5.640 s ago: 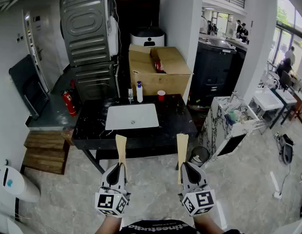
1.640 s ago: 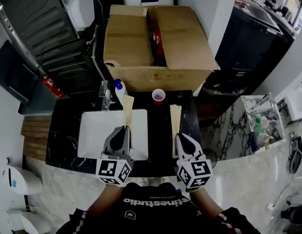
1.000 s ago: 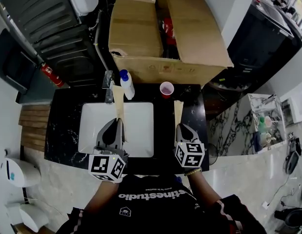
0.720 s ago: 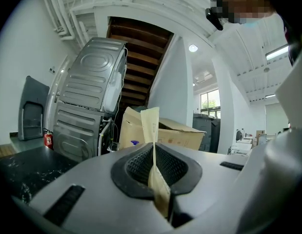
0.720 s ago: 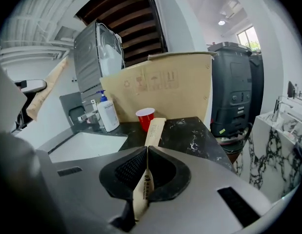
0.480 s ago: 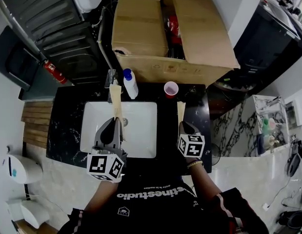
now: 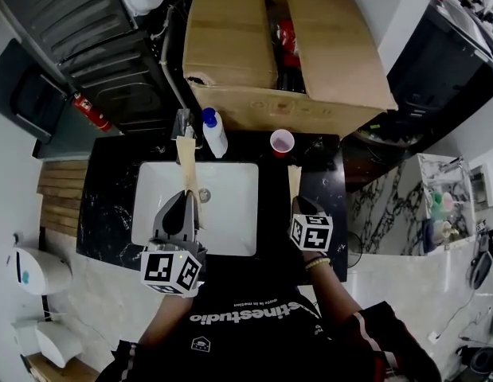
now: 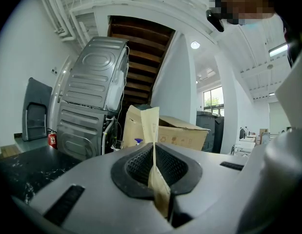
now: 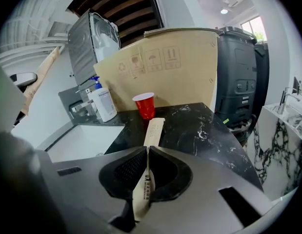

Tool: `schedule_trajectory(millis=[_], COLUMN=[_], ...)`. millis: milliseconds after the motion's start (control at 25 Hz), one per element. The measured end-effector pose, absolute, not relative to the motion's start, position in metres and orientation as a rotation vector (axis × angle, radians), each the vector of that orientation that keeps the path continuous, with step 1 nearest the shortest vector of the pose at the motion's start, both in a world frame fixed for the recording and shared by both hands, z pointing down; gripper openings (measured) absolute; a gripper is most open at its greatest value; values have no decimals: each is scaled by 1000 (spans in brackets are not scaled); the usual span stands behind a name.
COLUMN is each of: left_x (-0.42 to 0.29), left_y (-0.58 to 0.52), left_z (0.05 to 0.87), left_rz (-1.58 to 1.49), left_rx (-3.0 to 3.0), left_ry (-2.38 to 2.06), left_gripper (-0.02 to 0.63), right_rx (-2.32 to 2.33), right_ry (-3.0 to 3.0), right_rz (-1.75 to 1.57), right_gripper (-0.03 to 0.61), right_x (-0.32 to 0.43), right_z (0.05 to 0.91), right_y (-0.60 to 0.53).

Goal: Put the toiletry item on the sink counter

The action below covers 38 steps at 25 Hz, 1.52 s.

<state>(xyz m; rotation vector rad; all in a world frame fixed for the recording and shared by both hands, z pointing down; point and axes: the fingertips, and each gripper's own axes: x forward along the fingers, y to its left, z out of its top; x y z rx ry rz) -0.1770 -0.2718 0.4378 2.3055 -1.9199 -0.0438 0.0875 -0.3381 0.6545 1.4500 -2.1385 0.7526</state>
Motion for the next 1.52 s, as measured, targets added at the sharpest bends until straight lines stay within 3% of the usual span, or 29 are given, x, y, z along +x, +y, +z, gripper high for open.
schedule_trajectory(millis=[160,640,1520], left_x=[-181,-182,-125], left_y=[-271,-270,-269], left_z=[440,434,404], left_rz=[-42,-62,-179], left_rx=[2296,2324,2575], left_ry=[-1928,-1907,-1698], left_gripper=[23,23,23], right_rx=[1452,1561,1724], right_ry=[-2140,-2204,-2660], right_rz=[773,699,0], right_gripper=[50,160,158], right_x=[85,89,64], right_z=[658,627,404], right_y=[-339,-342,-267])
